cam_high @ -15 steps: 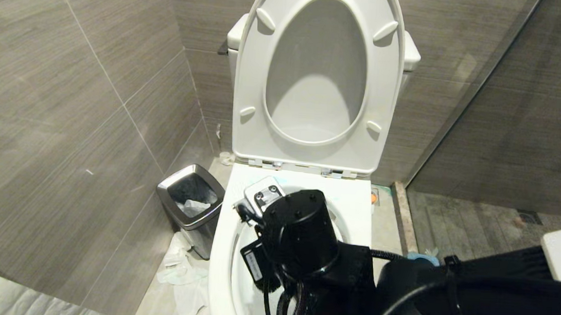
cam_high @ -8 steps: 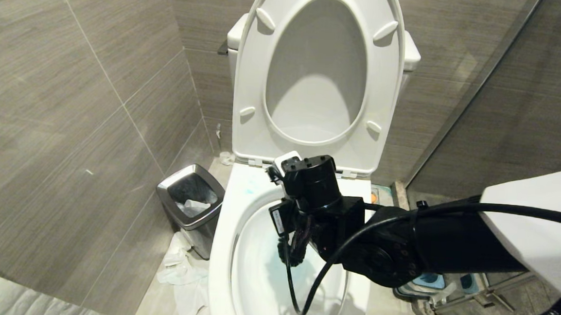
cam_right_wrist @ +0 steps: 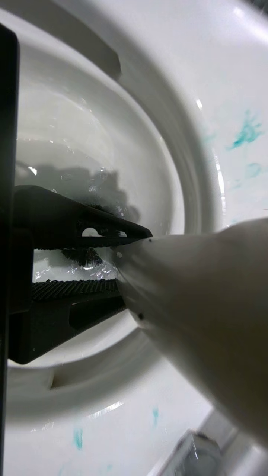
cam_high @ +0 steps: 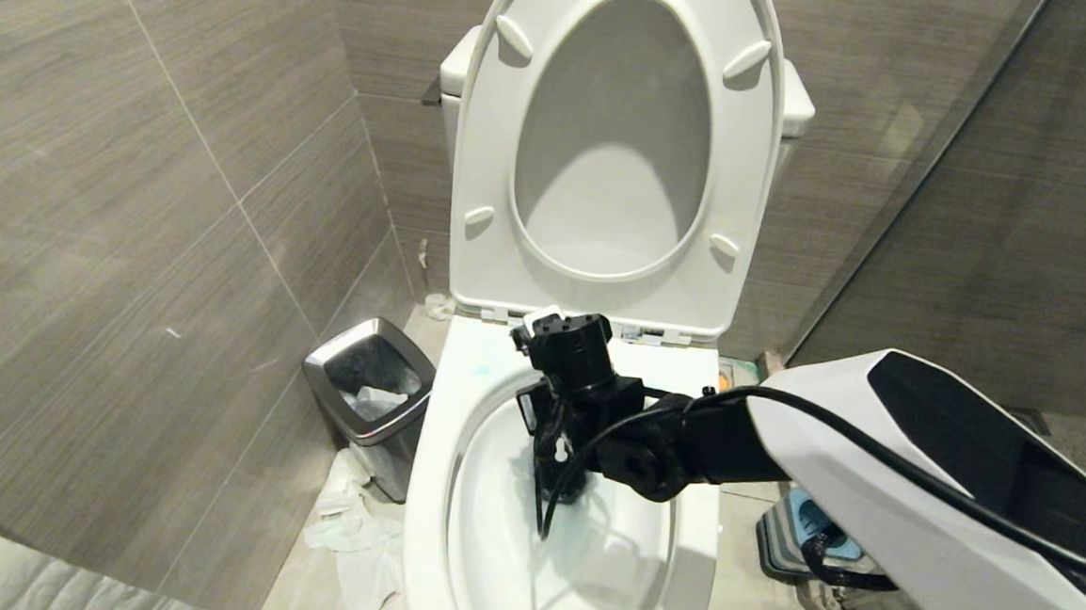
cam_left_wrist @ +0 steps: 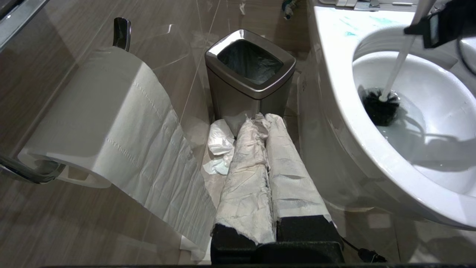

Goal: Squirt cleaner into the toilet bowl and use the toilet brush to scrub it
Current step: Scrub the toilet bowl

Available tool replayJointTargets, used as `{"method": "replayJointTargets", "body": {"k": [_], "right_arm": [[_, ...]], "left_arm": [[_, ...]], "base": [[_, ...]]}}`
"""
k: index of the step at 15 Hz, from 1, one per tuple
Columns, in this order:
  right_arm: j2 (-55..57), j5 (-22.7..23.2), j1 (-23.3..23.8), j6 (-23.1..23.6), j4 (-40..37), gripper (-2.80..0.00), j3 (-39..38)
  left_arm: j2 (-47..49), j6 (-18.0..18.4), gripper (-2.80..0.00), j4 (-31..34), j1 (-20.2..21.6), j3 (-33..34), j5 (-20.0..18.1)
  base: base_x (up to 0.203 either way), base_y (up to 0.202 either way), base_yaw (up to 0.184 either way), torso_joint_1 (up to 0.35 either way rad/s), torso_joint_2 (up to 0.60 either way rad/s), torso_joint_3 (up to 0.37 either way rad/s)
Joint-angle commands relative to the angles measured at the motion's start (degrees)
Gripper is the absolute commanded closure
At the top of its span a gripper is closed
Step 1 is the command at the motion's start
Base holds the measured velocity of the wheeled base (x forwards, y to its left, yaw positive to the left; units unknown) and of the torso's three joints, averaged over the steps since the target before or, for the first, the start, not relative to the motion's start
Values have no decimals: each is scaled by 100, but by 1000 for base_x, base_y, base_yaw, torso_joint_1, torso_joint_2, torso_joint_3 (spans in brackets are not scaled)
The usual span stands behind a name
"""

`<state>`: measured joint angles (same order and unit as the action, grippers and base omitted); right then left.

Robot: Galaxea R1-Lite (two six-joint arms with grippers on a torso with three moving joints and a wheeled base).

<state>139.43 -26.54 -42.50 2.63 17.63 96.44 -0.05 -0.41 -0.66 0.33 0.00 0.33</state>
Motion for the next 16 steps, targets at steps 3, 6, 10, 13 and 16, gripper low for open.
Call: {"method": "replayJointTargets", "body": {"k": [3,6,10,13,16], "right_arm": [[476,-27,31,-16,20,0,108],[-104,-8,28,5,-73,0,104],[-1180,168,26,1,-772,0,139],[-1163,192,69,-24,-840,0,75],[-729,194,63,-50,-828,0,62]], "left_arm": [[-4,-2,0,-4,2,44,2],[-3,-2,0,-4,2,44,2],[-4,-2,0,-4,2,44,2],[3,-2,0,-4,2,44,2],[1,-2,0,-4,2,44,2]], "base": [[0,0,0,0,0,0],[0,0,0,0,0,0],[0,0,0,0,0,0],[0,0,0,0,0,0],[0,0,0,0,0,0]]}}
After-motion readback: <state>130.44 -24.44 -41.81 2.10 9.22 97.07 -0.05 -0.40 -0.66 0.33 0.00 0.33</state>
